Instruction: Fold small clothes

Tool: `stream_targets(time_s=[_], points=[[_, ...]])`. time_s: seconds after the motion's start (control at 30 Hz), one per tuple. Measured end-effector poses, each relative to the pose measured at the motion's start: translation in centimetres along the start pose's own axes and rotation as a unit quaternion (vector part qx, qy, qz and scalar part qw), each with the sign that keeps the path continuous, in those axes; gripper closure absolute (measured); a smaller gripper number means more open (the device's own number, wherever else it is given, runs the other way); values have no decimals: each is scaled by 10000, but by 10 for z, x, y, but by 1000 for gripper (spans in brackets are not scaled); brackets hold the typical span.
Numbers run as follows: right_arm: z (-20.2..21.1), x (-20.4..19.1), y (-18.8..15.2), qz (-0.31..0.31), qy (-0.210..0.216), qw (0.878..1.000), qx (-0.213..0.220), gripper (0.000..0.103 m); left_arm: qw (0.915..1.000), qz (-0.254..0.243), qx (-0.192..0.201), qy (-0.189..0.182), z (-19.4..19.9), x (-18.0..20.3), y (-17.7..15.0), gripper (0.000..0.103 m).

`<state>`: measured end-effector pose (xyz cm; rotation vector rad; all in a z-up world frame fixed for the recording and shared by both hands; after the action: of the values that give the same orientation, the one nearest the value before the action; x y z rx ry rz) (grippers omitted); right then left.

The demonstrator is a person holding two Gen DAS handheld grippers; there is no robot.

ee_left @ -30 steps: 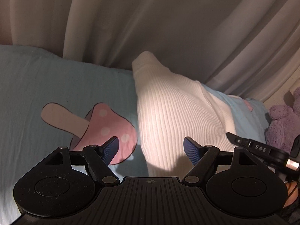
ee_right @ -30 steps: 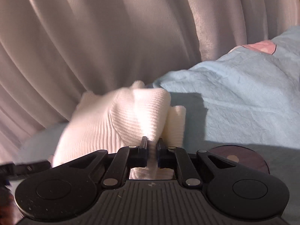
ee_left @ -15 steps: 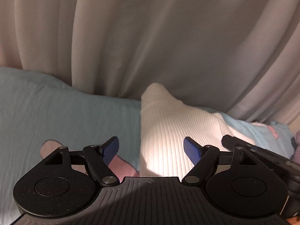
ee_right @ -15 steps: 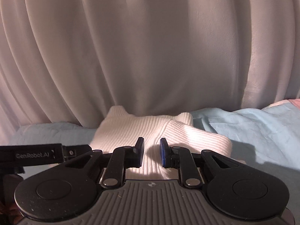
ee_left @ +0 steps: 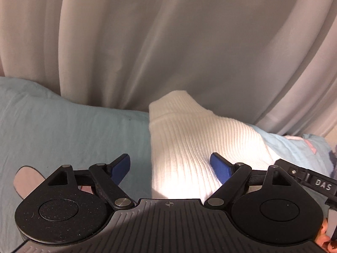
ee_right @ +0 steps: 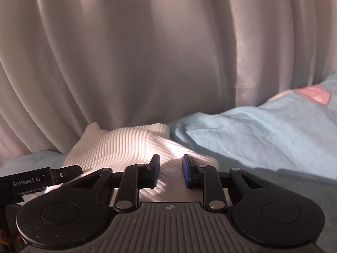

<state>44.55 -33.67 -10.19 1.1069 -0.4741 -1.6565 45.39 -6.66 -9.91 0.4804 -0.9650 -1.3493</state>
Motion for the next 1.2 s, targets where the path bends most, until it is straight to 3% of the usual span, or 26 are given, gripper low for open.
stream_targets(time_s=[0.03, 0.07, 0.1, 0.13, 0.23, 0.3, 0.43, 0.53, 0.7, 0.83, 1.0, 1.2], points=[[9, 16, 4, -499, 228, 9984, -133, 71, 9997, 110, -115, -163, 5, -8, 3, 15], [16, 28, 5, -889, 352, 9951, -255, 63, 9988, 266, -253, -325, 8, -16, 7, 15], [19, 42, 6, -1253, 432, 9903, -419, 46, 9970, 461, -387, -486, 11, -23, 8, 17], [23, 52, 4, -1523, 508, 9853, -585, 44, 9942, 685, -517, -647, 13, -27, 7, 17], [22, 70, -5, -2159, 858, 9682, -931, 45, 9777, 1384, -940, -1267, 8, -31, -1, 17], [18, 67, -13, -2361, 1036, 9591, -1169, 45, 9718, 1531, -1151, -1375, 3, -24, -9, 18], [4, 61, -19, -2541, 1235, 9513, -1234, 49, 9739, 1423, -1138, -1349, 2, -14, -9, 20], [-15, 59, -24, -2861, 1536, 9348, -1437, 57, 9751, 1427, -1152, -1248, 0, -9, -9, 29], [-29, 42, -25, -2688, 1497, 9394, -1515, 67, 9784, 1331, -1142, -1094, 2, -11, -8, 38], [-27, 31, -23, -2536, 1407, 9474, -1352, 72, 9821, 1160, -1055, -1045, 11, -6, -4, 57], [-9, 3, -11, -2091, 1355, 9619, -1127, 73, 9855, 882, -942, -1103, 28, 4, 4, 61], [12, -32, -4, -1878, 1493, 9648, -1081, 74, 9871, 683, -812, -1196, 63, 12, 18, 61]])
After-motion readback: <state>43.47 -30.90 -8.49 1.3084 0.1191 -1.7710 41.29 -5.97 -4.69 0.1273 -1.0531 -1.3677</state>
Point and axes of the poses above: each gripper's, at about its wrist camera, not at the fingertips, and z roughly against the way its jaws point, x to its right, y to its top, the point moved 3 cm from there along -z, roughly the way its jaws point, and after that the axes turned 10 degrees about x, right-handed, at the moved point
